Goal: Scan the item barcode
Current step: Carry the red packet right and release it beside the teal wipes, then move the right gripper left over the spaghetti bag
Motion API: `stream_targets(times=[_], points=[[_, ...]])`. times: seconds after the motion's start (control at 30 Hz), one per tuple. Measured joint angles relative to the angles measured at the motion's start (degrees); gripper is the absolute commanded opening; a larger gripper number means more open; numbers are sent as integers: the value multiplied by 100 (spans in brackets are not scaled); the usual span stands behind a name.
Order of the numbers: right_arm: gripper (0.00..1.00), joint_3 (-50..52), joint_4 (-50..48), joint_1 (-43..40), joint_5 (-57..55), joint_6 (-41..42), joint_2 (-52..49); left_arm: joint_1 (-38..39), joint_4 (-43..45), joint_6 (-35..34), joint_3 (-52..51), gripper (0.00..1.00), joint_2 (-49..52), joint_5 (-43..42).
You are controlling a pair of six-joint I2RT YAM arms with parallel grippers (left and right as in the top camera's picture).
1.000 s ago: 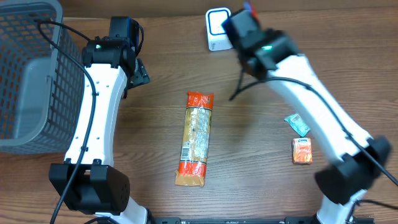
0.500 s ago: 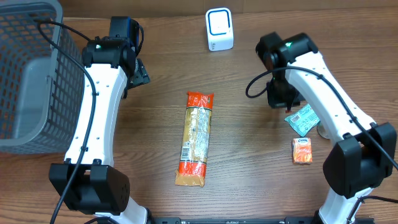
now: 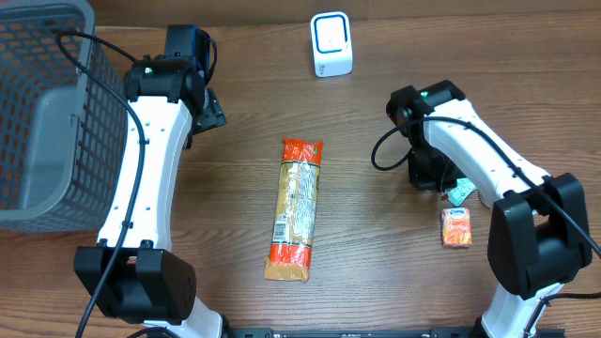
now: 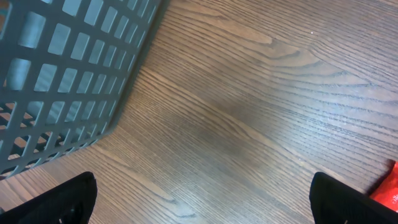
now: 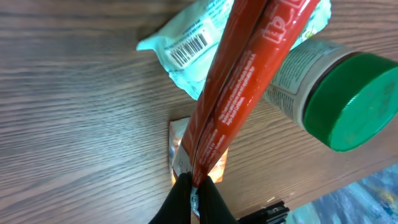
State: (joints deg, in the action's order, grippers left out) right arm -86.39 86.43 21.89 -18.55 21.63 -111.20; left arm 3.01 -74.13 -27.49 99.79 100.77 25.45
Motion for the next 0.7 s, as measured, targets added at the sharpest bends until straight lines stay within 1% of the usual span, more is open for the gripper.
stream_targets(times=[0.07,0.1,0.13,0.17,0.2,0.27,0.37,0.47,0.5,0.57,0.7], points=[[11,70,-24,0,-20,22,0,0,0,0,0,100,0,0],[19,74,-31,0,-33,11,0,0,2,0,0,100,0,0],[29,74,-46,0,-39,13,0,0,0,0,0,100,0,0],[52,74,-70,0,-46,76,0,0,0,0,0,100,0,0],[60,74,-72,0,-61,66,0,0,0,0,0,99,0,0],[74,74,-90,0,-68,66,0,0,0,0,0,100,0,0],[86,74,-105,0,-92,55,0,0,0,2,0,100,0,0],[94,74,-225,0,-28,59,0,0,0,0,0,100,0,0],[100,74,-323,0,50,57,0,0,0,0,0,100,0,0],[100,74,-636,0,352,46,0,0,0,0,0,100,0,0],[100,83,-1510,0,1445,70,0,0,0,0,0,100,0,0]])
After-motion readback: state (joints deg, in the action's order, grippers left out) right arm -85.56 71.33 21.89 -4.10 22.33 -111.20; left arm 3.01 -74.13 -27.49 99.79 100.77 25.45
